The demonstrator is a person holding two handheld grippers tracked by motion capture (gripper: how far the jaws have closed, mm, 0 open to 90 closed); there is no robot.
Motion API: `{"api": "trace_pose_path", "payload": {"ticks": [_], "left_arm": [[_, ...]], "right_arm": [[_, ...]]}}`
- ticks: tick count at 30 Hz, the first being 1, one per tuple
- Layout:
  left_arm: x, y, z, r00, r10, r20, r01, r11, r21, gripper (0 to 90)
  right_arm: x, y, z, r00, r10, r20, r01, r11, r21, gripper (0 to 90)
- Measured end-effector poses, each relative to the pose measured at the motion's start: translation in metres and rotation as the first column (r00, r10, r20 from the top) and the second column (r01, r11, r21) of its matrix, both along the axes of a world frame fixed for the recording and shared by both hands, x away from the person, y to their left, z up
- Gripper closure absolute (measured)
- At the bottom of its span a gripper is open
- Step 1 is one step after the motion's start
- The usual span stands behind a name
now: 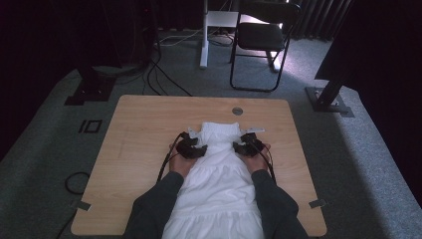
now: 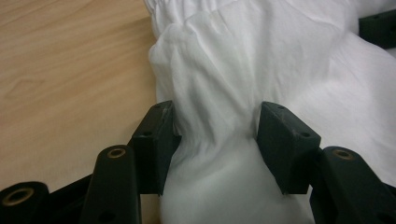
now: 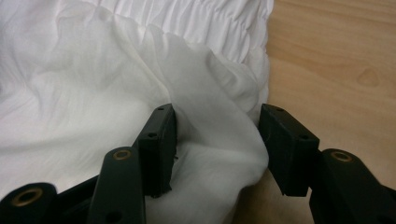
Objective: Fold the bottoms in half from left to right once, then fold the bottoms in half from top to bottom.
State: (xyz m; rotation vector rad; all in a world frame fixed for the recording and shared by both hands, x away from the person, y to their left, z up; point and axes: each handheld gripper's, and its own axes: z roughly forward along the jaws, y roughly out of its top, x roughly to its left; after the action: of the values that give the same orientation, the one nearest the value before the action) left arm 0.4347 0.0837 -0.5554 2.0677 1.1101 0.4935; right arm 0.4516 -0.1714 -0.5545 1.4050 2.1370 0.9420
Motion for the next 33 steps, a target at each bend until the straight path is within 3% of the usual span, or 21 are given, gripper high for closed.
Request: {"api": "trace_pose_path", "payload": {"ticks": [3, 8, 13, 17, 20, 23, 27, 29, 31, 33], "left_arm": [[-0.015, 0.005, 0.000, 0.9999, -0.015, 0.000, 0.015, 0.9999, 0.001, 46.9], [-0.049, 0.014, -0.002, 1.0000, 0.002, 0.002, -0.002, 1.0000, 0.000, 46.9], [-0.065, 0.017, -0.002, 1.0000, -0.004, -0.001, 0.004, 1.0000, 0.001, 46.9], [-0.060, 0.020, 0.003, 0.9995, -0.012, -0.030, 0.011, 0.9999, -0.009, 44.8], [-0.054, 0.026, 0.018, 0.9997, 0.005, 0.024, -0.004, 0.9991, -0.042, 40.9], [-0.038, 0.028, 0.030, 0.9994, 0.005, 0.035, -0.004, 0.9989, -0.046, 36.6], [-0.005, 0.023, 0.023, 0.9994, -0.002, -0.034, 0.000, 0.9986, -0.052, 31.8], [0.004, 0.018, 0.016, 0.9973, -0.019, -0.071, 0.015, 0.9983, -0.057, 29.1], [0.009, 0.015, 0.010, 0.9966, -0.024, -0.079, 0.021, 0.9991, -0.037, 27.5], [0.011, 0.015, 0.006, 0.9945, -0.022, -0.102, 0.017, 0.9988, -0.046, 26.3]], "right_arm": [[-0.011, 0.003, 0.001, 0.9996, 0.022, -0.014, -0.022, 1.000, -0.008, 47.8], [-0.030, 0.009, 0.001, 0.9974, 0.070, -0.012, -0.071, 0.997, -0.008, 49.2], [-0.038, 0.012, -0.001, 0.9958, 0.092, 0.001, -0.092, 0.996, 0.000, 49.1], [-0.039, 0.012, -0.001, 0.9954, 0.095, 0.006, -0.095, 0.995, 0.001, 49.1], [-0.039, 0.012, -0.001, 0.9951, 0.099, 0.007, -0.099, 0.995, 0.002, 49.1], [-0.038, 0.011, -0.001, 0.9946, 0.104, 0.007, -0.104, 0.995, 0.001, 49.2], [-0.038, 0.011, -0.001, 0.9943, 0.106, 0.007, -0.106, 0.994, 0.000, 49.2], [-0.038, 0.011, -0.002, 0.9942, 0.107, 0.008, -0.107, 0.994, 0.001, 49.1], [-0.038, 0.011, -0.002, 0.9941, 0.109, 0.009, -0.109, 0.994, 0.002, 49.2], [-0.038, 0.011, -0.002, 0.9939, 0.110, 0.010, -0.110, 0.994, 0.001, 49.1]]}}
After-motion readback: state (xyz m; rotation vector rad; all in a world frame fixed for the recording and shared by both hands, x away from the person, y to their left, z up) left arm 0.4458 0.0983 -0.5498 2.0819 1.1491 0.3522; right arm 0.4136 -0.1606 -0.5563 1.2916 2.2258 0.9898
